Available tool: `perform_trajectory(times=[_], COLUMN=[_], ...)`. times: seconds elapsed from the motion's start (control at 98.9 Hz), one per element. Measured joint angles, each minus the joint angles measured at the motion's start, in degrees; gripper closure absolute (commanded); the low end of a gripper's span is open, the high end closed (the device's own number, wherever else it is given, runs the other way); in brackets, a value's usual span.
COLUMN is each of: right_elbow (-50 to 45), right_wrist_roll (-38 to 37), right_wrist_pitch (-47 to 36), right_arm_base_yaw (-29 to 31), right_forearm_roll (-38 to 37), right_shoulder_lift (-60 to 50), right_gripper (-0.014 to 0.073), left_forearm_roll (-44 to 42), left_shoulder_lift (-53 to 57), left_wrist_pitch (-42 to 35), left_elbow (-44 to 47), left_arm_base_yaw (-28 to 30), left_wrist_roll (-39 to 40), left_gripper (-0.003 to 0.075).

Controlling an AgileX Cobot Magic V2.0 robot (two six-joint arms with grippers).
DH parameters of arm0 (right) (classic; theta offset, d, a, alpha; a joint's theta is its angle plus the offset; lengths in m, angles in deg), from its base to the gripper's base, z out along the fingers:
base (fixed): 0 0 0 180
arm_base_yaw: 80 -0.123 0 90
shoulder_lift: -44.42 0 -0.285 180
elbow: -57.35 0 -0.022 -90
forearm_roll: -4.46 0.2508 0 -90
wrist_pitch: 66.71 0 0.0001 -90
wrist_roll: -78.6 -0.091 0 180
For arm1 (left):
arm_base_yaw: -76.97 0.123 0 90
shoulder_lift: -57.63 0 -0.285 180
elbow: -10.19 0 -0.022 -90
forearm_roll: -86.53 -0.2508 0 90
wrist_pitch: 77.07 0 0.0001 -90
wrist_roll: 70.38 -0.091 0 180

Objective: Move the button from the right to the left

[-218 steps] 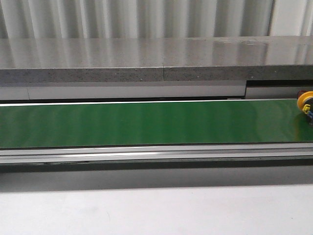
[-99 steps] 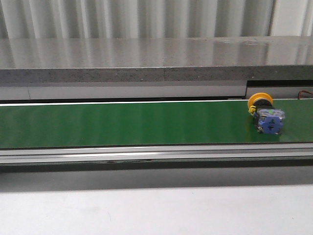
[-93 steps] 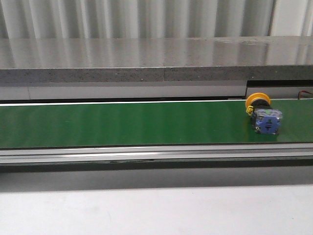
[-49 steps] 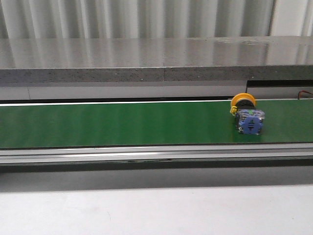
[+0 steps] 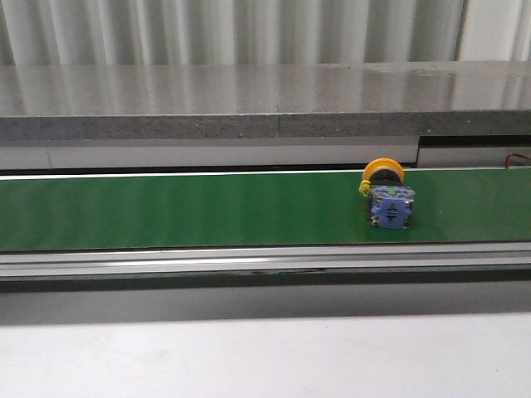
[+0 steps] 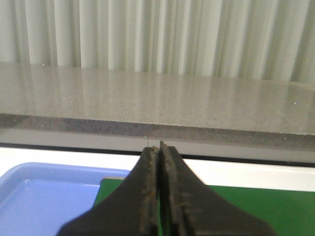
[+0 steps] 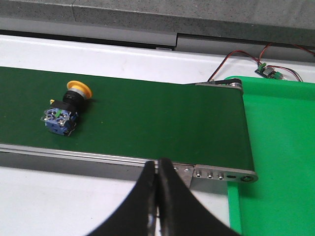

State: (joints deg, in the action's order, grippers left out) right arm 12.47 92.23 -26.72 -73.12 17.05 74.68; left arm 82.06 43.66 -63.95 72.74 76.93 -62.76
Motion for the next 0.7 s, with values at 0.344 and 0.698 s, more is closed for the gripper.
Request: perform_trajectory(times=[0.344,0.698], right_elbow=[0.0,0.0], right_wrist_roll=[0.0,0.0], right_wrist_pitch=[0.0,0.0], right_arm_base_yaw=[0.0,0.0], right_forearm_roll=[0.0,0.0], right_shoulder_lift=[0.0,0.0], right_gripper=[0.0661,0.0661], left_forearm_roll=[2.5,2.8], left_shoulder_lift=[-23.7,-40.3], left_wrist_pitch=[24.5,36.2], left_elbow=[-19.9,-29.5], left_arm_base_yaw=[0.0,0.0], left_wrist_roll=[-0.1,-0.4], left_gripper=[0.0740,0.0740])
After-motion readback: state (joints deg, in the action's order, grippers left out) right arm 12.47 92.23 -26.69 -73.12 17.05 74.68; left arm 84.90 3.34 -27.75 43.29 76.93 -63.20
